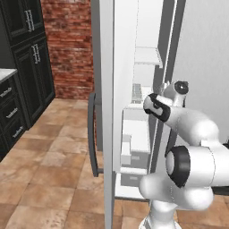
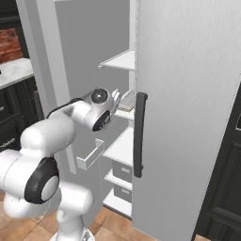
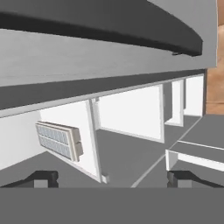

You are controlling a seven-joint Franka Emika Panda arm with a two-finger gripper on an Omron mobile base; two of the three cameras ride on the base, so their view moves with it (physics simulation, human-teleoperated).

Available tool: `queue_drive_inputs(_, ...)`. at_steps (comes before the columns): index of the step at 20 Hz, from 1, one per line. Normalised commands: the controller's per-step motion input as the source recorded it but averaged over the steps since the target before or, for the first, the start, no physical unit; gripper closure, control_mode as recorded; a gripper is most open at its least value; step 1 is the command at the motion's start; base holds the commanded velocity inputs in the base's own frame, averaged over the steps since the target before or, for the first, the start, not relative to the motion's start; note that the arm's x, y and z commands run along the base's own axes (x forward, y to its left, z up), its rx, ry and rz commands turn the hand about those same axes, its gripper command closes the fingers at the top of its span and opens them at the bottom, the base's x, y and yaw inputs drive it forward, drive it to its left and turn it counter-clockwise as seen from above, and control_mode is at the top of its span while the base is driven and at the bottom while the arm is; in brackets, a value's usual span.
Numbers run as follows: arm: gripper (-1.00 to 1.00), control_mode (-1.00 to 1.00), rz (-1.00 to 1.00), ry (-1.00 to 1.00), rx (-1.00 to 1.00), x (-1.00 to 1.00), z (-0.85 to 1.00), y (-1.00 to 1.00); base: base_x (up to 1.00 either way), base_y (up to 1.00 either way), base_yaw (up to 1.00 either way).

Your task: The ice cube tray has been filled with water. Take the tray and place it in the freezer to make ice. Close the freezer door after placing the tray.

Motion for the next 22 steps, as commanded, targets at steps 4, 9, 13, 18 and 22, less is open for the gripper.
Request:
queue_drive_inputs(4, -1.00, -1.00, 0.03, 0.00, 0.00, -1.00, 0.49, -0.01, 0.00, 0.00, 0.00)
queue_drive_inputs(9, -1.00, -1.00, 0.03, 0.00, 0.00, -0.97, 0.10, 0.00, 0.00, 0.00, 0.00)
queue_drive_inputs(13, -1.00, -1.00, 0.00, 0.00, 0.00, -0.85, 0.17, -0.01, 0.00, 0.00, 0.00)
queue_drive_inputs(18, -1.00, -1.00, 0.01, -0.05, 0.00, -0.64, 0.02, -0.08, 0.00, 0.00, 0.00)
queue_drive_inputs(22, -1.00, -1.00, 0.00, 0.00, 0.00, -0.23, 0.12, -0.01, 0.00, 0.00, 0.00)
